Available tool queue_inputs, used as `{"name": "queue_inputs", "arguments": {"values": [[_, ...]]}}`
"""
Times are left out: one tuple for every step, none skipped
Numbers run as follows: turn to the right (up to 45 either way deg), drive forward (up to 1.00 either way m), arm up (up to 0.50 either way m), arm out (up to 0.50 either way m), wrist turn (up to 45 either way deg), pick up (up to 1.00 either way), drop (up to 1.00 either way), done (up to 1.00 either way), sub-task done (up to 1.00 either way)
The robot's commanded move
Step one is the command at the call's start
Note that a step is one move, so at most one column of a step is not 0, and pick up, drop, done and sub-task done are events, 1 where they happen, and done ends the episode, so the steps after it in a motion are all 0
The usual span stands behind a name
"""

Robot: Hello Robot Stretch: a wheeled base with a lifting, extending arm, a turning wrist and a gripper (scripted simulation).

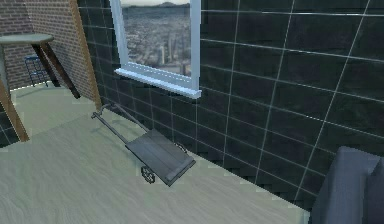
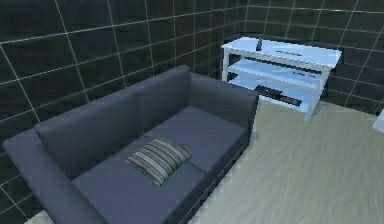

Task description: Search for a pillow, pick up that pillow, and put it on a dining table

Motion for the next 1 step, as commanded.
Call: {"name": "queue_inputs", "arguments": {"values": [[0.0, 0.0, 0.0, 0.5, 0.0, 0.0, 0.0, 0.0, 0.0]]}}
